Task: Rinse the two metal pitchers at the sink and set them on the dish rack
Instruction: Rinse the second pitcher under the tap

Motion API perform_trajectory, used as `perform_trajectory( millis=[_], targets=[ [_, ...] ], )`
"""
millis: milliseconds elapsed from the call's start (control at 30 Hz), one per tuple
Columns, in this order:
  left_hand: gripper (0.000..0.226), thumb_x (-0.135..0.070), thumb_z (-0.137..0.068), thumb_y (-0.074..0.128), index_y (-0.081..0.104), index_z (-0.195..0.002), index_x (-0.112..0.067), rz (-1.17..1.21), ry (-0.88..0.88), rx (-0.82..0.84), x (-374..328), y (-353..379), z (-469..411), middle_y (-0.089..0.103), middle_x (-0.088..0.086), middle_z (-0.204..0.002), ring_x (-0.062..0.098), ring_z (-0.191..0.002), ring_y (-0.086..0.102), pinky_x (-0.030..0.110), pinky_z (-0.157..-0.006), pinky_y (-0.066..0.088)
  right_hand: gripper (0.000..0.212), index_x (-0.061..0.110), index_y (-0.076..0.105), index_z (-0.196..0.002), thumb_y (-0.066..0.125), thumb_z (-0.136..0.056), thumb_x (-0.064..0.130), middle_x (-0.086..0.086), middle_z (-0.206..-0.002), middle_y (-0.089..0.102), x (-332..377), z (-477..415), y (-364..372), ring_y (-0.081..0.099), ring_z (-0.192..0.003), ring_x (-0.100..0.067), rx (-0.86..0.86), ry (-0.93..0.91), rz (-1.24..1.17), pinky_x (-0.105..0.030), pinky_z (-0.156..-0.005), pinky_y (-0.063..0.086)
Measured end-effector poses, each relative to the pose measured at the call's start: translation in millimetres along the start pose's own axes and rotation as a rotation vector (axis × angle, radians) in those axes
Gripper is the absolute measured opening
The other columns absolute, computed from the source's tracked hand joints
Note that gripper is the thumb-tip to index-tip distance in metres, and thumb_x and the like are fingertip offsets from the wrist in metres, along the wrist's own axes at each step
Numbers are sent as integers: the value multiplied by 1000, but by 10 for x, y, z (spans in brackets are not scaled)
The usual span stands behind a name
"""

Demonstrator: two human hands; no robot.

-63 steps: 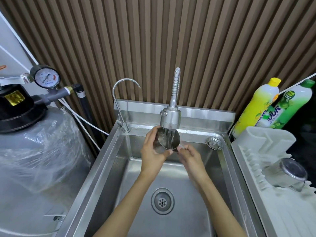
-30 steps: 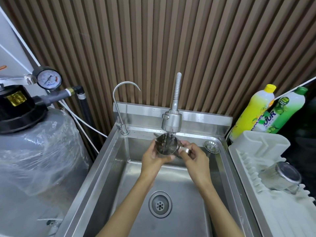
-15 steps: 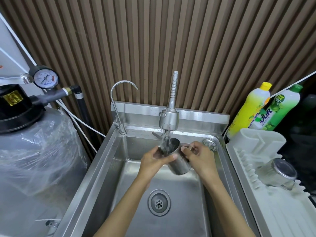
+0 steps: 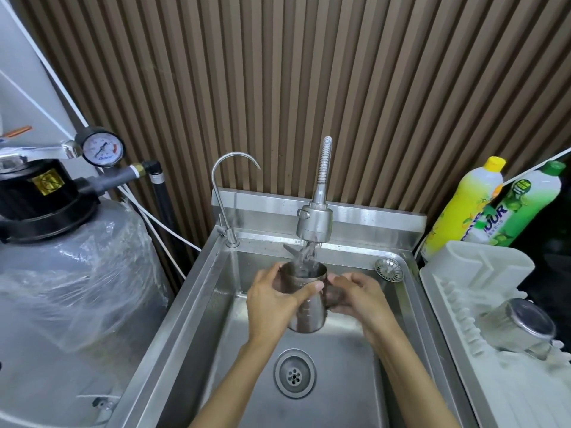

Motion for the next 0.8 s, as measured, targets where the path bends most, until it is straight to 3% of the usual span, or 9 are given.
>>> perform_trajectory(
  millis=[67,133,233,333,433,500,633,700,800],
  targets=[
    [32,-40,-51,86,69,-76,-30,118,-99,111,186,111,-3,71,-8,-81,5,-78,65,8,-68,45,25,16,51,-58,66,-78,16,-11,-70,66,220,7,-42,60,-71,-26,-91,-139,276,-44,-78,52],
    [28,-27,-51,89,70,-69,-35,232,-202,243,336,271,-9,74,-14,-74,1,-76,67,7,-69,45,27,20,46,-60,64,-79,13,-9,-84,71,402,34,82,61,-80,-27,-99,-272,520,-36,-80,47],
    [42,-38,-38,81,69,-78,-37,212,-275,327,471,424,-50,74,-12,-81,12,-85,66,22,-79,46,16,18,48,-73,54,-79,4,-15,-90,69,521,62,392,56,-82,-31,-64,-448,762,-32,-71,40],
    [39,-35,-50,74,60,-87,-38,138,-296,353,488,496,-119,64,-8,-76,26,-76,62,23,-63,43,16,2,60,-89,47,-79,1,-17,-83,62,545,71,655,49,-80,-29,2,-630,951,-31,-67,35],
    [36,-8,-75,64,61,-108,-21,-26,-304,410,595,535,-203,58,1,-83,19,-74,51,16,-50,37,23,0,58,-95,46,-77,-6,-20,-102,63,512,89,863,53,-96,-34,118,-717,1140,-30,-87,34],
    [25,-4,-79,57,66,-103,-6,-78,-324,415,735,522,-260,59,5,-83,18,-76,51,18,-53,40,24,0,58,-94,51,-73,-8,-23,-106,62,451,112,975,54,-102,-35,201,-790,1236,-37,-96,35],
    [31,-3,-91,40,62,-72,-13,168,-455,380,941,444,-282,63,-1,-66,14,-66,52,24,-58,39,24,0,60,-81,54,-62,-13,-21,-90,65,337,150,1022,61,-92,-37,234,-952,1324,-44,-80,48],
    [35,-5,-96,32,59,-74,-11,360,-551,363,985,418,-253,66,4,-73,14,-71,57,22,-62,47,27,3,60,-91,51,-69,-11,-16,-105,63,296,190,988,57,-105,-33,235,-982,1355,-43,-78,51],
    [28,-23,-99,32,56,-97,-8,487,-558,446,1022,453,-251,62,13,-94,19,-84,59,25,-75,49,26,7,57,-98,52,-77,-7,-13,-123,55,239,245,882,53,-115,-29,296,-1019,1357,-39,-55,50]
  ],
)
Point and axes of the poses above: each hand's wrist, its own z-axis away from the middle knuckle, its own y-axis out of the palm, x = y × z, the point moved 8 cm from there along -z, towards the middle knuckle
